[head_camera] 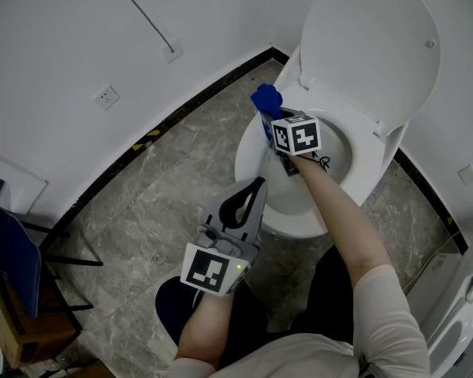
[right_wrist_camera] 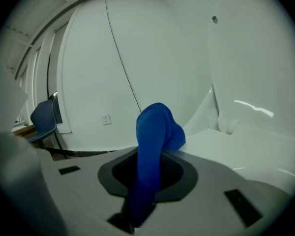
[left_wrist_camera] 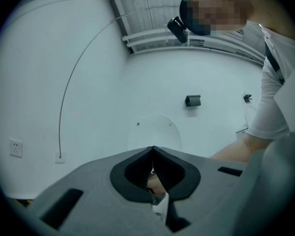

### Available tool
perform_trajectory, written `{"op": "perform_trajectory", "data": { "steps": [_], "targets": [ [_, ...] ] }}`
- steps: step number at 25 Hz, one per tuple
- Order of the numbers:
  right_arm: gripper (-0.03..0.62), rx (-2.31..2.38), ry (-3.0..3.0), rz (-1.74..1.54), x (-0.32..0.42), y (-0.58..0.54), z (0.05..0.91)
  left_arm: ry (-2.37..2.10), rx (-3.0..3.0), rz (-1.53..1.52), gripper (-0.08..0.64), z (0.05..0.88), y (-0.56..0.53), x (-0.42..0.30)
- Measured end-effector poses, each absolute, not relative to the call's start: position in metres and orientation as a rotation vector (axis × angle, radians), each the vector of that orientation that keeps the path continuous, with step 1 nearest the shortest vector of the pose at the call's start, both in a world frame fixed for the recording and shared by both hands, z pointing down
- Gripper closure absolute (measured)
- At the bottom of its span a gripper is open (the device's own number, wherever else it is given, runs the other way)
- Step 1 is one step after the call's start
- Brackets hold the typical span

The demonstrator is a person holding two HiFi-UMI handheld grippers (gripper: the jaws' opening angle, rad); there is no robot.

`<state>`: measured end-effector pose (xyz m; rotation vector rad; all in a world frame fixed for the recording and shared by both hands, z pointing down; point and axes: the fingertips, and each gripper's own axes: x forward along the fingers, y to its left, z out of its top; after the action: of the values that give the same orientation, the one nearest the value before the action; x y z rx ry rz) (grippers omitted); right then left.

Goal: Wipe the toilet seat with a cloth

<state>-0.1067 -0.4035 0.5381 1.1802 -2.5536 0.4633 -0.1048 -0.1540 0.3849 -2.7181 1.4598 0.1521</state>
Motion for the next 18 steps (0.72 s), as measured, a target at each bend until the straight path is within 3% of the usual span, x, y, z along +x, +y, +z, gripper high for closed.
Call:
{"op": "perform_trajectory", "data": {
  "steps": [18],
  "targets": [
    [0.529, 1.064, -2.585, 0.457, -0.127, -0.371, 0.539, 1.483, -2.664, 0.152, 0.552, 0.377, -0.142, -0.109]
  ]
}}
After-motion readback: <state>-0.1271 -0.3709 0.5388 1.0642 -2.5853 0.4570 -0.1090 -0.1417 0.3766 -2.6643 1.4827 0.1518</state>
